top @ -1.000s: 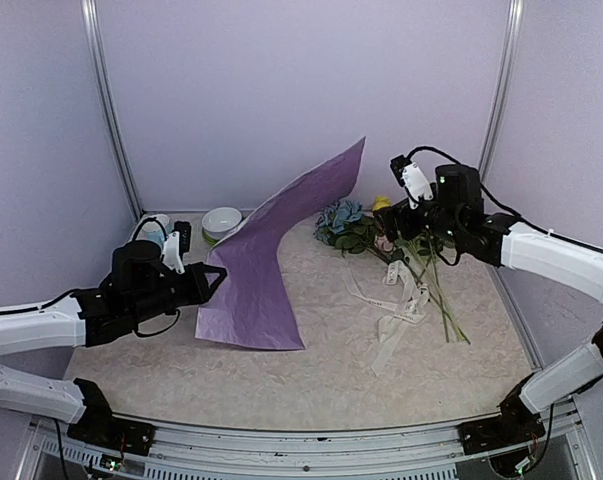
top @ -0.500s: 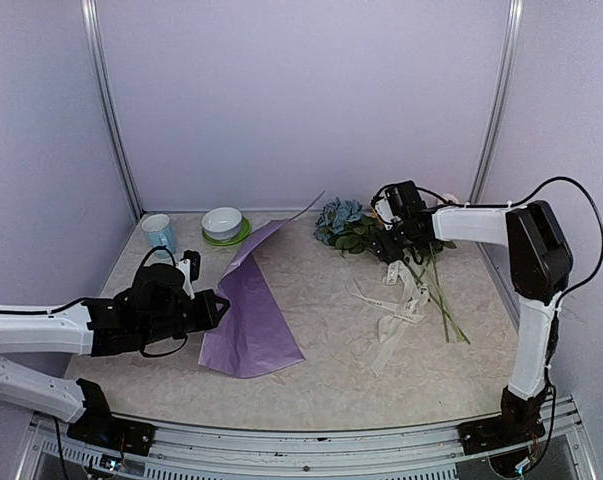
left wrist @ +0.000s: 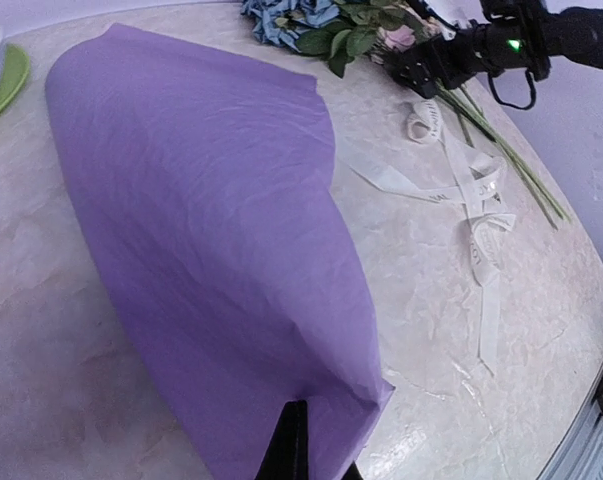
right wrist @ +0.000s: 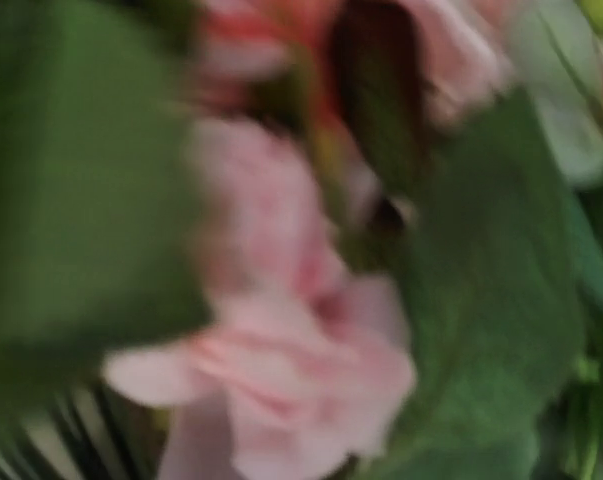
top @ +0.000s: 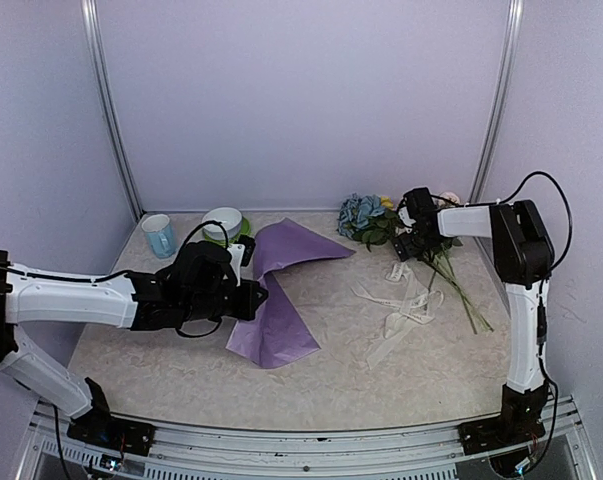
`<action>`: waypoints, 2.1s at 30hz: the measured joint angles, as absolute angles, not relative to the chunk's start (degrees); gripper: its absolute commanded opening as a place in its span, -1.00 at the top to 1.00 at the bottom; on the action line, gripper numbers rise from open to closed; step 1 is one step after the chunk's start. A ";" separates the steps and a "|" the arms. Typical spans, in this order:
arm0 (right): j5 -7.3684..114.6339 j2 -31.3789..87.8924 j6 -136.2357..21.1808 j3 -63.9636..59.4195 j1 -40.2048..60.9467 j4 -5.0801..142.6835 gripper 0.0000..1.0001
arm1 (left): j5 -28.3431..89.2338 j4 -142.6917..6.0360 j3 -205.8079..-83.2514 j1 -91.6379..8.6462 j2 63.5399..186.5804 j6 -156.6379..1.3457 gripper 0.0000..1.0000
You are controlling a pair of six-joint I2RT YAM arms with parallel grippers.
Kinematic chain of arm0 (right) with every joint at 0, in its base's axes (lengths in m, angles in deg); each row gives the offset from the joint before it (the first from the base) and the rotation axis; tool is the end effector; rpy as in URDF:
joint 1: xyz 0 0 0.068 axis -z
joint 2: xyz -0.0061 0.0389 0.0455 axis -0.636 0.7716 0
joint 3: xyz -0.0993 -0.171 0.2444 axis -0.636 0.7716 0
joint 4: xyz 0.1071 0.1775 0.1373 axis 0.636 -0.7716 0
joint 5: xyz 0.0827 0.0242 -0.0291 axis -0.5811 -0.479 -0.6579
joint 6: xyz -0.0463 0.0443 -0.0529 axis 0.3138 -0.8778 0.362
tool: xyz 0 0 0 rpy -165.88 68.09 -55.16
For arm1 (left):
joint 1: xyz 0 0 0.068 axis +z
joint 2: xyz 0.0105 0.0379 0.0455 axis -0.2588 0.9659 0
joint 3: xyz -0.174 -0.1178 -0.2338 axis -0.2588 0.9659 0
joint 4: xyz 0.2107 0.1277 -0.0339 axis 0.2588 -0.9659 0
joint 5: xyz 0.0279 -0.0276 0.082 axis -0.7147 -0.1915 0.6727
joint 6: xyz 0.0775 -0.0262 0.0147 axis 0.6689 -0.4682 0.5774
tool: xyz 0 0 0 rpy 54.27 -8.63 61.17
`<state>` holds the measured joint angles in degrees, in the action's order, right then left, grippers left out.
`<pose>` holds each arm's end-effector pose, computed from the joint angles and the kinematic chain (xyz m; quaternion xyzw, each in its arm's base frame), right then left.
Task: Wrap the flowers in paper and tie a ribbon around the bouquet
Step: Move the ribbon to the center of the board.
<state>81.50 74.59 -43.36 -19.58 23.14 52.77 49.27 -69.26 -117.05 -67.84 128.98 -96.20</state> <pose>0.5063 0.1225 0.1651 -0.1335 0.9205 -0.1393 0.3398 0.1972 -0.2380 0.2527 0.1299 0.8684 -0.2517 0.4070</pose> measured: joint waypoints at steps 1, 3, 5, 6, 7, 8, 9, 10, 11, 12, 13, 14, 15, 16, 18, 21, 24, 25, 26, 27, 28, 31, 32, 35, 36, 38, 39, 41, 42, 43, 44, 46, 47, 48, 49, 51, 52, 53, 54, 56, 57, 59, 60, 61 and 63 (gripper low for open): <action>81.61 74.59 -44.04 -19.17 24.38 53.12 -0.97 | 48.29 -68.89 -118.45 -67.90 130.43 -94.71 1.00; 81.66 74.39 -45.57 -17.77 26.64 54.15 -0.97 | 46.11 -68.39 -121.27 -68.03 133.05 -91.39 1.00; 81.66 73.98 -47.23 -16.77 28.45 54.94 -0.96 | 43.15 -67.84 -125.11 -68.21 136.07 -87.91 1.00; 81.63 73.80 -47.73 -16.33 29.15 55.29 -0.96 | 42.02 -67.69 -126.66 -68.25 137.22 -86.62 1.00; 81.44 73.56 -48.52 -15.87 29.89 55.59 -0.94 | 40.66 -67.54 -128.70 -68.23 138.49 -85.16 1.00; 81.35 73.48 -48.73 -15.72 30.18 55.57 -0.93 | 39.40 -67.34 -130.51 -68.21 139.65 -84.11 1.00; 81.15 73.39 -48.89 -15.69 30.55 55.46 -0.93 | 38.00 -67.21 -132.48 -68.12 140.79 -83.10 1.00; 80.80 73.35 -48.95 -15.69 30.79 55.33 -0.93 | 36.62 -67.12 -134.16 -67.99 141.66 -82.25 1.00; 80.30 73.21 -48.98 -15.69 30.90 55.07 -0.92 | 35.09 -67.01 -135.82 -67.79 142.38 -81.51 1.00; 79.43 72.91 -49.11 -15.69 30.92 54.22 -0.92 | 33.67 -66.99 -137.18 -67.68 142.73 -80.90 1.00; 78.75 72.47 -49.17 -15.69 30.90 53.67 -0.92 | 32.55 -66.97 -137.99 -67.57 142.82 -80.52 1.00; 77.55 71.73 -49.30 -15.43 30.90 52.99 -0.92 | 31.07 -66.77 -138.79 -67.49 142.78 -80.13 1.00; 76.30 70.42 -49.41 -14.82 30.90 52.53 -0.92 | 29.49 -66.09 -139.34 -67.38 142.58 -79.91 1.00; 75.10 68.82 -49.54 -14.10 30.90 52.12 -0.92 | 28.20 -65.17 -139.41 -67.25 142.21 -79.91 1.00; 72.54 64.17 -49.70 -12.31 30.90 51.64 -0.92 | 26.02 -63.58 -138.88 -66.70 141.14 -80.96 1.00; 68.91 56.19 -49.89 -10.51 30.90 51.51 -0.84 | 22.70 -60.34 -136.17 -64.01 138.84 -85.95 1.00; 64.48 48.97 -50.46 -9.92 30.90 51.51 -0.60 | 22.94 -59.58 -132.76 -58.44 138.56 -93.22 1.00; 62.68 47.47 -50.92 -9.92 30.90 51.35 -0.55 | 23.66 -59.73 -130.82 -56.67 138.62 -95.08 1.00; 61.22 46.50 -51.38 -9.86 30.83 51.07 -0.51 | 24.62 -59.82 -128.59 -55.14 138.64 -97.35 1.00; 58.97 45.39 -52.08 -9.16 30.35 50.87 -0.49 | 25.63 -60.08 -126.27 -54.11 138.69 -99.37 1.00; 57.53 44.67 -52.69 -8.20 30.07 50.72 -0.47 | 26.57 -60.67 -124.11 -53.54 138.78 -100.74 1.00; 53.00 42.90 -54.13 -1.60 26.77 50.06 -0.42 | 29.14 -63.19 -120.46 -52.95 139.50 -104.50 1.00; 51.95 42.88 -54.46 0.48 24.93 49.45 -0.37 | 29.87 -63.71 -119.63 -52.78 139.72 -105.42 1.00; 48.85 43.29 -55.25 5.59 18.31 46.11 -0.27 | 31.02 -65.13 -118.49 -51.71 140.48 -107.26 1.00; 47.86 43.29 -55.53 6.51 16.62 45.21 -0.24 | 31.26 -65.42 -118.40 -51.46 140.85 -107.69 1.00; 45.35 43.10 -56.23 8.22 13.72 43.40 -0.16 | 31.53 -65.96 -118.21 -51.01 141.79 -108.30 1.00; 44.70 42.83 -56.47 8.81 13.28 42.98 -0.14 | 31.64 -66.03 -118.01 -50.98 142.16 -108.48 1.00; 43.56 41.04 -56.80 10.99 12.65 42.50 -0.11 | 31.68 -66.09 -117.13 -50.98 143.08 -109.00 1.00; 43.01 39.53 -56.84 12.46 12.19 42.48 -0.08 | 31.72 -66.25 -116.63 -50.96 143.56 -109.27 1.00; 42.49 37.89 -56.73 13.94 11.71 42.48 -0.01 | 31.75 -66.44 -116.26 -50.96 144.20 -109.44 1.00; 42.03 36.71 -56.52 15.04 10.96 42.46 0.10 | 31.75 -66.70 -116.17 -50.96 144.81 -109.53 1.00; 40.80 34.99 -56.41 17.24 8.54 42.63 0.37 | 31.94 -67.08 -116.19 -50.96 146.47 -109.55 1.00; 40.61 35.07 -56.82 17.99 7.58 42.66 0.45 | 32.14 -67.25 -116.22 -50.94 147.17 -109.55 1.00; 40.65 35.66 -57.54 18.69 6.72 42.72 0.48 | 32.36 -67.43 -116.22 -50.92 147.65 -109.55 1.00; 41.02 36.45 -58.29 19.47 6.33 42.87 0.50 | 32.55 -67.47 -116.24 -50.92 148.06 -109.57 1.00; 42.42 38.05 -59.84 21.55 6.35 43.35 0.50 | 33.21 -67.62 -116.57 -50.90 148.13 -109.51 1.00; 42.99 38.53 -60.62 22.66 6.35 43.84 0.50 | 33.97 -67.78 -116.57 -50.90 148.13 -109.51 1.00; 43.67 38.94 -61.52 24.04 6.40 44.21 0.50 | 34.13 -67.91 -116.57 -50.90 148.13 -109.51 1.00; 44.35 39.20 -62.29 25.22 6.46 44.45 0.49 | 34.81 -67.97 -116.57 -50.81 148.11 -109.55 1.00; 45.09 39.31 -63.64 26.40 6.59 44.93 0.46 | 36.14 -67.91 -116.33 -50.57 147.93 -109.68 1.00; 45.70 39.20 -64.17 26.40 6.72 45.56 0.45 | 36.88 -67.69 -115.80 -50.26 147.52 -109.86 1.00; 46.44 39.20 -65.02 26.40 6.94 46.44 0.44 | 38.63 -67.45 -113.75 -49.45 145.75 -110.73 1.00; 46.62 39.20 -65.24 26.40 7.01 46.68 0.44 | 39.46 -67.45 -112.61 -49.15 144.68 -111.02 1.00; 46.97 39.20 -65.35 26.40 7.01 46.96 0.44 | 40.40 -67.54 -111.36 -49.02 143.54 -111.41 1.00; 47.69 39.29 -65.61 26.38 7.05 47.05 0.43 | 42.19 -68.17 -109.64 -48.71 141.64 -112.15 1.00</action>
<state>47.69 39.29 -65.61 26.38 7.05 47.05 42.19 -68.17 -109.64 -48.71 141.64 -112.15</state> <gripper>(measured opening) 0.278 0.006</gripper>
